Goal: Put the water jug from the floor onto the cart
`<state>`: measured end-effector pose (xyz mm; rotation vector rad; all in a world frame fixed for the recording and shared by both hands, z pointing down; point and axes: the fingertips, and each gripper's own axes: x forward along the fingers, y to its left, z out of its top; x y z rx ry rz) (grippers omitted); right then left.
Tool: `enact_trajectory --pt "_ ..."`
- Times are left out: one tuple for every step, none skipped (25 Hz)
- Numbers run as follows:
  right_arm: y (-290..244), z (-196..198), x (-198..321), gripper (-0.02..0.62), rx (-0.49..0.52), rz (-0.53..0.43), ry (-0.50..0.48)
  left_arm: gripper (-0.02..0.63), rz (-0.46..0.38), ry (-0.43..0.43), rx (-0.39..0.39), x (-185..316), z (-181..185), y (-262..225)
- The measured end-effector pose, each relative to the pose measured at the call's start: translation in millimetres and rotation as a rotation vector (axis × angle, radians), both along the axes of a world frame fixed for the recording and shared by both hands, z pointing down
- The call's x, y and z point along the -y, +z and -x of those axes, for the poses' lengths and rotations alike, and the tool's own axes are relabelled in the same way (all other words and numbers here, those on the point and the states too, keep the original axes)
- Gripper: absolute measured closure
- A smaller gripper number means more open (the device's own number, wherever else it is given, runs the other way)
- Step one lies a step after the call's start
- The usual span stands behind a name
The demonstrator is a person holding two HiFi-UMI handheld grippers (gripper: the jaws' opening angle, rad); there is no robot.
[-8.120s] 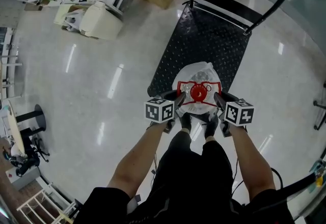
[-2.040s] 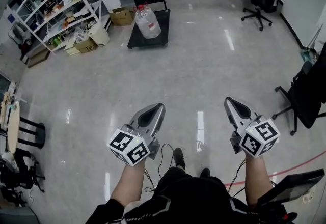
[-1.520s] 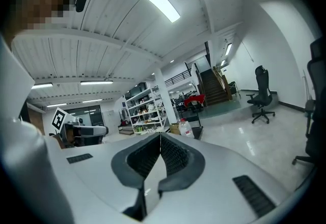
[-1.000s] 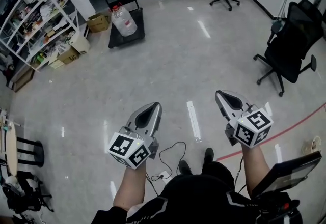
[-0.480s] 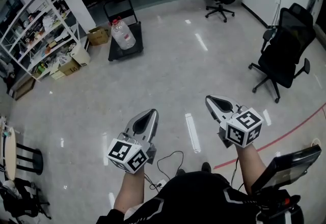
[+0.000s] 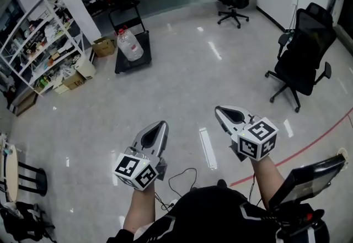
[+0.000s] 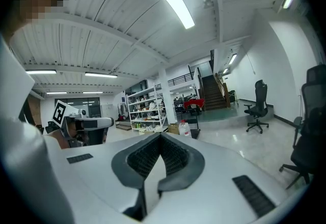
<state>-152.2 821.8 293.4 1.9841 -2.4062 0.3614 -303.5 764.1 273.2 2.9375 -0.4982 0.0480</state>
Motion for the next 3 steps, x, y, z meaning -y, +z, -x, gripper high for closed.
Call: enact_trajectory --pt "-0.2 0.9 -1.0 0.592 -0.001 0.0 -0.003 0.604 -0.001 0.004 0.0 -2.8 0.5 -0.3" --pt "-0.5 1.8 -2.0 0.592 -0.001 -0.001 -0.006 0.604 -0.003 0.009 0.001 -5.4 0.9 -0.7" --pt "-0.8 2.6 -2.9 0.592 -0.002 -0.001 -0.009 0.604 -0.006 0.013 0.002 -7.9 1.3 -1.1"
